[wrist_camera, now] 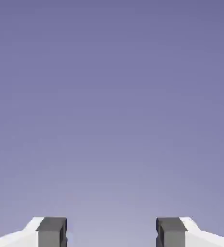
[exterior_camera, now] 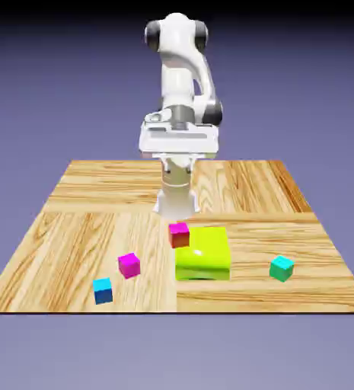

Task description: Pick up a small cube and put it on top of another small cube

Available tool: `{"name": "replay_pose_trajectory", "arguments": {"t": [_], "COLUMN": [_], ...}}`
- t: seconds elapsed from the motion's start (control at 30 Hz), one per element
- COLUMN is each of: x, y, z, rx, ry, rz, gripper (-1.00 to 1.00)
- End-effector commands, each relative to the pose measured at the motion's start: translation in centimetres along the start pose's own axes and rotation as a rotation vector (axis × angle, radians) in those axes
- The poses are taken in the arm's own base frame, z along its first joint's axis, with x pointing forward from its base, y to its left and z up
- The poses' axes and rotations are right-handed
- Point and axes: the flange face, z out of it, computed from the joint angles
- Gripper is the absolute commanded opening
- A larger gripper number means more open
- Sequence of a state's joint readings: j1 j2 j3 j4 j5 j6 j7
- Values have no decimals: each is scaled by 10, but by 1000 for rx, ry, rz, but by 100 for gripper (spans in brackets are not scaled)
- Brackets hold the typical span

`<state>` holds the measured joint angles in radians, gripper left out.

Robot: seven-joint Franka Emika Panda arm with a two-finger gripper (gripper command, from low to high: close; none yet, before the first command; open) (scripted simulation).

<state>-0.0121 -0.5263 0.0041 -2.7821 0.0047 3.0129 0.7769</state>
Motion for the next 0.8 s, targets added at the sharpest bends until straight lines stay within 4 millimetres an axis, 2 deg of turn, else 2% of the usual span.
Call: {"name": "replay_pose_trajectory", "arguments": {"t": [0.0,0.17,0.37,0.57,0.77], "x": [6,35,64,82,86], "y": [4,29,76,138,212], "z": [10,63,126,187,243], "rx": [-32,-192,-383,-575,-770], "ry": [-15,-81,-146,-200,-246], "rz": [45,277,567,865,1168], "gripper": [0,0,0,0,0]}}
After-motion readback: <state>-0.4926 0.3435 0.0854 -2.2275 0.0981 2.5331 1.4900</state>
